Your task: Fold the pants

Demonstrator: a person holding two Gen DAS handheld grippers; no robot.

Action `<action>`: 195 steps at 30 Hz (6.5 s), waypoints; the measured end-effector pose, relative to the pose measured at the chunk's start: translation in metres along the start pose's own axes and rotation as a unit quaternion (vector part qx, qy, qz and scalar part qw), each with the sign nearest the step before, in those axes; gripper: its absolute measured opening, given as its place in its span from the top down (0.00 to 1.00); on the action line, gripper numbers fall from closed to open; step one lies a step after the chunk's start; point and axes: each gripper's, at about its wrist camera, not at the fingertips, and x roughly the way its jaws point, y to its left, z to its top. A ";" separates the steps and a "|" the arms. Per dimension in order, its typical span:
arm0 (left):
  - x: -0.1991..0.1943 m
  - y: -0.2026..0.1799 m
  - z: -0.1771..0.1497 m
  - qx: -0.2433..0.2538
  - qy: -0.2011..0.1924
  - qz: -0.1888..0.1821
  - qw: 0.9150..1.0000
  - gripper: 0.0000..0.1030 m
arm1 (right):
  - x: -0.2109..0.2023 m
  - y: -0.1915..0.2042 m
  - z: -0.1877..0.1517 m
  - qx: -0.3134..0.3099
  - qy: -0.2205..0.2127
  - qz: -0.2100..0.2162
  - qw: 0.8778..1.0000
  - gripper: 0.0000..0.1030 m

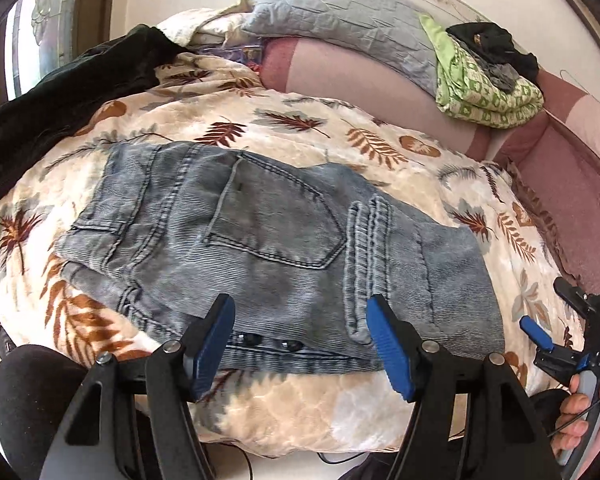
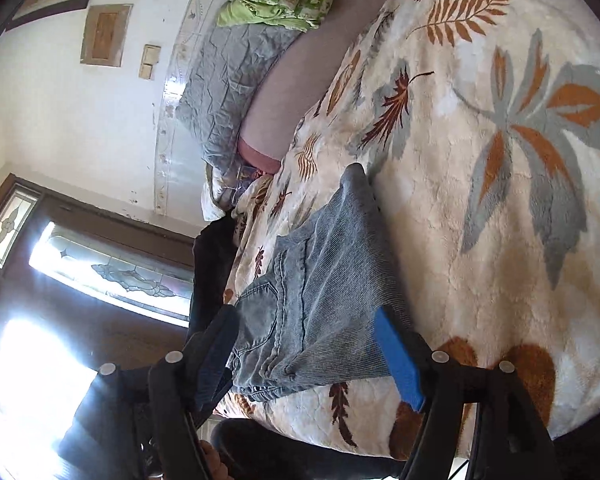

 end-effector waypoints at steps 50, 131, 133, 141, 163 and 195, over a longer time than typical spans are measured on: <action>0.041 0.204 0.017 -0.348 0.003 -0.038 0.937 0.82 | 0.290 0.115 -0.037 -0.058 0.244 -0.122 0.960 0.11; 0.044 -0.197 -0.009 0.209 0.083 -0.124 0.966 0.60 | -0.023 -0.042 0.065 0.050 -0.117 -0.063 0.990 0.03; 0.013 -0.175 0.004 0.185 0.054 -0.160 0.968 0.47 | -0.025 -0.034 0.063 0.025 -0.124 -0.077 0.989 0.03; -0.019 -0.043 0.053 0.067 -0.083 -0.051 0.993 0.20 | -0.015 0.017 0.034 -0.032 -0.080 -0.055 0.995 0.03; 0.069 -0.009 0.017 0.013 0.009 -0.053 0.998 0.19 | 0.049 0.016 -0.010 0.034 0.026 -0.166 0.985 0.14; 0.069 -0.043 -0.002 0.121 -0.044 0.040 0.991 0.17 | 0.005 0.084 -0.031 -0.089 -0.039 -0.144 0.985 0.41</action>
